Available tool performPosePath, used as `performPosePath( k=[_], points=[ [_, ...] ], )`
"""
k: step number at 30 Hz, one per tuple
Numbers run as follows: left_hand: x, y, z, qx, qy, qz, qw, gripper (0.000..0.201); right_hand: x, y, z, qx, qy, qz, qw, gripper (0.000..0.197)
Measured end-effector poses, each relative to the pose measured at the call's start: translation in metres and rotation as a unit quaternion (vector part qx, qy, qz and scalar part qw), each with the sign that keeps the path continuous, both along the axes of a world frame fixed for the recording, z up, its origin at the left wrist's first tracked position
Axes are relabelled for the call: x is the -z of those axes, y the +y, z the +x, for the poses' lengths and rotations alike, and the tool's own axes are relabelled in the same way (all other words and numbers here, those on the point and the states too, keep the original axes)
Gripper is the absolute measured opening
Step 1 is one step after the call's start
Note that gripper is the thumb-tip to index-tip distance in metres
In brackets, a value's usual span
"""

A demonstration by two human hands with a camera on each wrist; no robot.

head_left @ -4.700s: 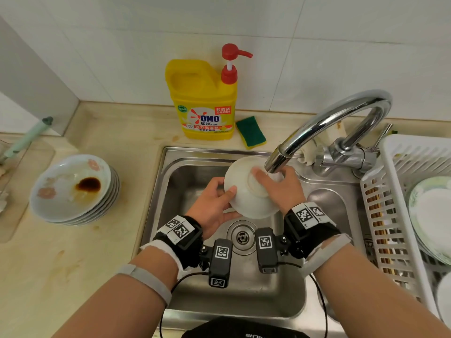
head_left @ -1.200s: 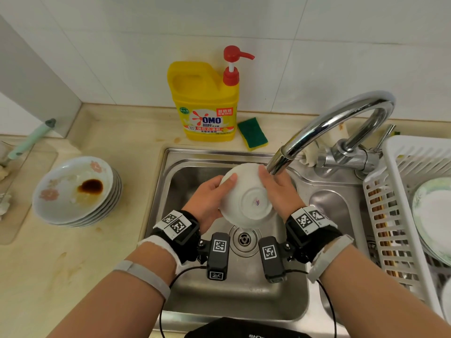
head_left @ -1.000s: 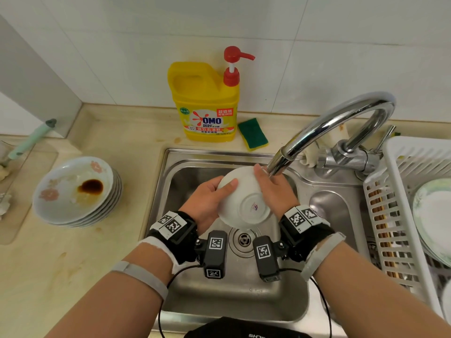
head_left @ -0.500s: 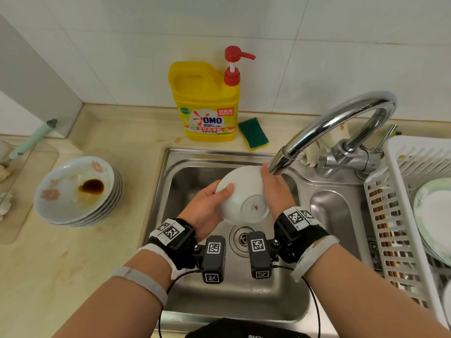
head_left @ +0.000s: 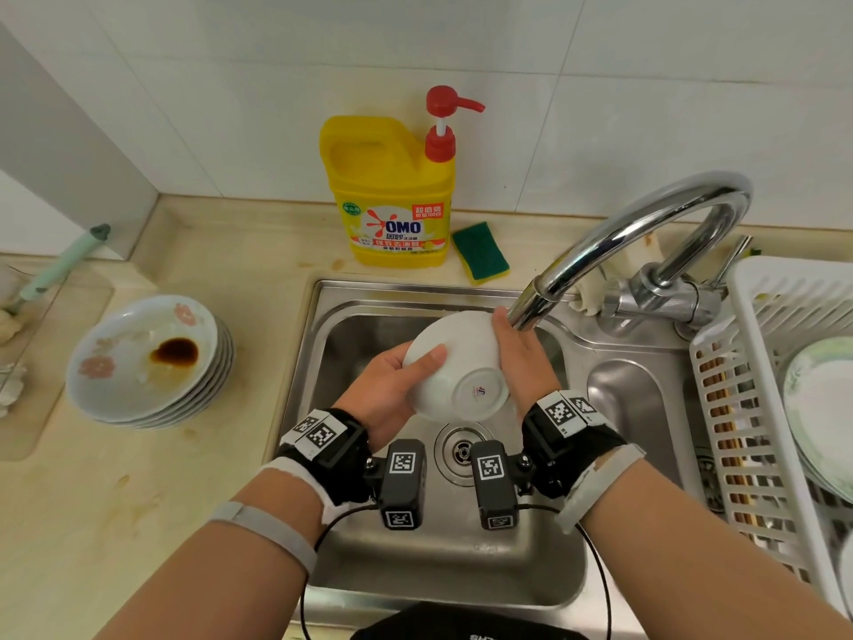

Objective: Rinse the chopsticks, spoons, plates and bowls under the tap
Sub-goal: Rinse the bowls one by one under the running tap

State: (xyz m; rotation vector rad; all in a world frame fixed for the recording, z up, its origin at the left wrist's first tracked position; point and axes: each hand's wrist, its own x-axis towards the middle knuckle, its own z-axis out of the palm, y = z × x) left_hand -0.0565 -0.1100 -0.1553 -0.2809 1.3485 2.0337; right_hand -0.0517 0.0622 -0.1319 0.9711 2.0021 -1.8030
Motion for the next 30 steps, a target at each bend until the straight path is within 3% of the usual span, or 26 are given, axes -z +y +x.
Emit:
performPosePath(
  k=[2, 3, 7, 11, 15, 16, 19, 21, 23, 27, 30],
  points=[
    [0.003, 0.0, 0.001, -0.005, -0.006, 0.008, 1.0, 0.044, 0.004, 0.0, -0.001, 0.01, -0.024, -0.005, 1.0, 0.089],
    [0.003, 0.0, 0.001, -0.001, -0.008, 0.007, 1.0, 0.045, 0.006, 0.001, -0.001, 0.01, -0.024, -0.003, 1.0, 0.092],
    [0.001, -0.007, -0.004, 0.046, 0.01, -0.035, 0.998, 0.042, -0.006, 0.001, 0.001, -0.028, 0.009, 0.063, 0.998, 0.036],
    [-0.004, -0.001, -0.006, 0.067, 0.049, -0.07, 0.994, 0.045, -0.006, -0.004, -0.001, -0.061, 0.036, 0.129, 0.989, 0.041],
    [-0.004, -0.002, -0.006, 0.049, 0.051, -0.049, 0.996, 0.042, -0.003, 0.0, 0.001, -0.044, 0.035, 0.089, 0.994, 0.038],
    [-0.003, -0.003, -0.006, 0.044, 0.049, -0.039, 0.997, 0.042, 0.0, 0.0, -0.001, -0.039, 0.019, 0.062, 0.997, 0.051],
    [0.001, -0.004, -0.004, 0.027, 0.037, -0.013, 0.999, 0.043, 0.025, 0.003, -0.003, -0.008, -0.058, -0.03, 0.998, 0.124],
    [0.003, -0.004, -0.002, 0.02, 0.028, -0.007, 0.999, 0.044, 0.032, 0.004, -0.004, -0.003, -0.081, -0.034, 0.996, 0.138],
    [0.004, -0.005, -0.002, 0.022, 0.025, -0.003, 0.999, 0.043, 0.029, 0.005, -0.003, -0.006, -0.065, -0.006, 0.998, 0.13],
    [0.003, -0.006, -0.006, 0.033, 0.038, -0.044, 0.998, 0.042, -0.005, 0.001, 0.002, -0.034, -0.007, 0.069, 0.997, 0.05],
    [0.0, -0.001, -0.007, 0.053, 0.059, -0.066, 0.995, 0.047, -0.005, 0.001, 0.001, -0.047, 0.028, 0.106, 0.993, 0.037]
  ],
)
